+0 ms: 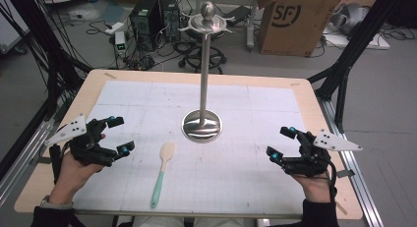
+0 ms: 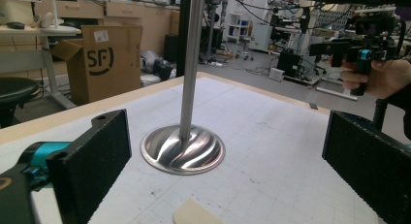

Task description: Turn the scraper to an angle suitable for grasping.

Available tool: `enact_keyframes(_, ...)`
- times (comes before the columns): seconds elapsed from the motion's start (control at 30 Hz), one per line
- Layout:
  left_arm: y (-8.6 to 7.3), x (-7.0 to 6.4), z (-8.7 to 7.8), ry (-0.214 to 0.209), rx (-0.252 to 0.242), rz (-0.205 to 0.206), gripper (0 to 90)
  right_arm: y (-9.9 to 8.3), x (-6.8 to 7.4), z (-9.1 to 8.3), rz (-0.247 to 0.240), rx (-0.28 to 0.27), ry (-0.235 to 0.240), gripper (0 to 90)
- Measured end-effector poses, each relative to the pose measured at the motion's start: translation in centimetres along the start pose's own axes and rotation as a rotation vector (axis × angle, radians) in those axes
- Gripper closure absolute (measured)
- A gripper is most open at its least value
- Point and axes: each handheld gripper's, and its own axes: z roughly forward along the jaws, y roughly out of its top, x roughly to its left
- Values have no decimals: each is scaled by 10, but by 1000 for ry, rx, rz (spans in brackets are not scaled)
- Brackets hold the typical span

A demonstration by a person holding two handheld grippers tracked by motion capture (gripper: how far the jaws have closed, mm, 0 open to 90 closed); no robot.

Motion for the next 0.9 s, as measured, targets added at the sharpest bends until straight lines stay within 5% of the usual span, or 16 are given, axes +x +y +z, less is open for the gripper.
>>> enact_keyframes(0.33,-6,-6,12,-25,39,-15,55,-1,-3,3,-1,4,40,114)
enact_keyframes(0.53,-12,-15,17,-53,102,1,405,-1,-3,6,-2,6,50,114)
enact_keyframes(0.7,-18,-23,20,-45,100,50,653,-2,-2,9,-3,17,51,114)
enact_keyframes(0.83,-23,-26,22,-18,94,60,842,-2,-2,10,-3,22,48,114)
enact_keyframes(0.87,-27,-31,22,41,76,93,879,-2,-2,10,-6,20,46,114)
enact_keyframes(0.9,-29,-33,23,48,80,101,896,-2,-2,10,-4,20,47,114)
